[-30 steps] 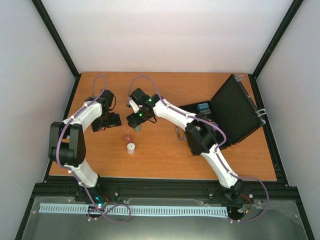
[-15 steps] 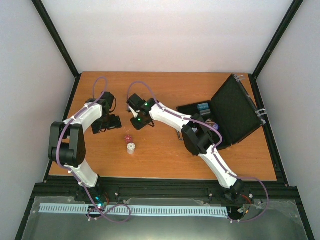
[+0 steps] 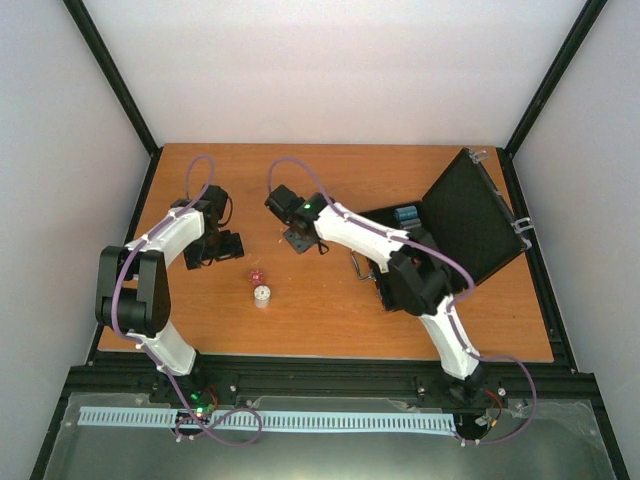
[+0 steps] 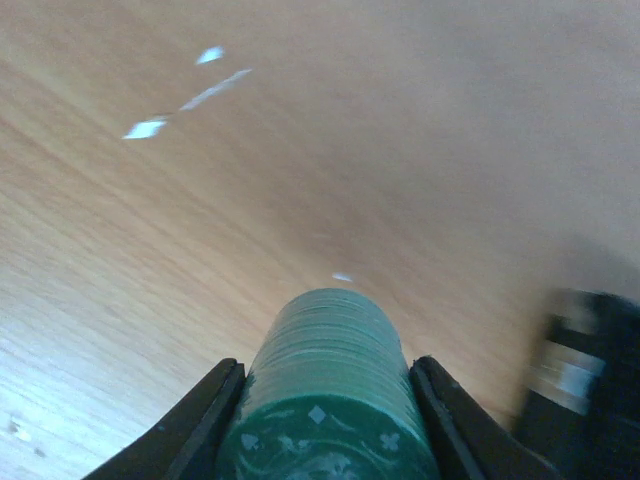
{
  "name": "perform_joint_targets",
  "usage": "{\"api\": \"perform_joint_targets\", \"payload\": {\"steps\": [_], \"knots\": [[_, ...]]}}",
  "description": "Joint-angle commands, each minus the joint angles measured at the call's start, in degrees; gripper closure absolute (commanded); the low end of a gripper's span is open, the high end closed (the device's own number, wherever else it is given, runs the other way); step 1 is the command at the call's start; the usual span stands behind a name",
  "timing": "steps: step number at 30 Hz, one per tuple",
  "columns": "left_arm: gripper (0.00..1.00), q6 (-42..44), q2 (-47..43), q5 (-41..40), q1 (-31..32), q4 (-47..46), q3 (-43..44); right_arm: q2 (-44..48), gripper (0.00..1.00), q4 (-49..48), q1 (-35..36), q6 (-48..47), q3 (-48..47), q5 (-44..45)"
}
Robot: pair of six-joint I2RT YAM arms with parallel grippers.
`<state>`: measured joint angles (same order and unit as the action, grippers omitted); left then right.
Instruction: Pack up texas hold em set
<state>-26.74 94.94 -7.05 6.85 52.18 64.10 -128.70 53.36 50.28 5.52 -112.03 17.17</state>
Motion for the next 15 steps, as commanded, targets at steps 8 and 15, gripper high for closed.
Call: {"api": "perform_joint_targets", "payload": {"steps": [8,15], "knots": [[0.00,0.4,0.5,2.8,-0.1,-2.0,0.2,14.2,0.80,-0.2,-8.5,-4.9,14.8,28.8],[0.00,0.6,1.5,2.9,-0.1,-1.8,1.0,10.4,0.82,-5.1,-12.5,-8.9,19.0,33.4]]}}
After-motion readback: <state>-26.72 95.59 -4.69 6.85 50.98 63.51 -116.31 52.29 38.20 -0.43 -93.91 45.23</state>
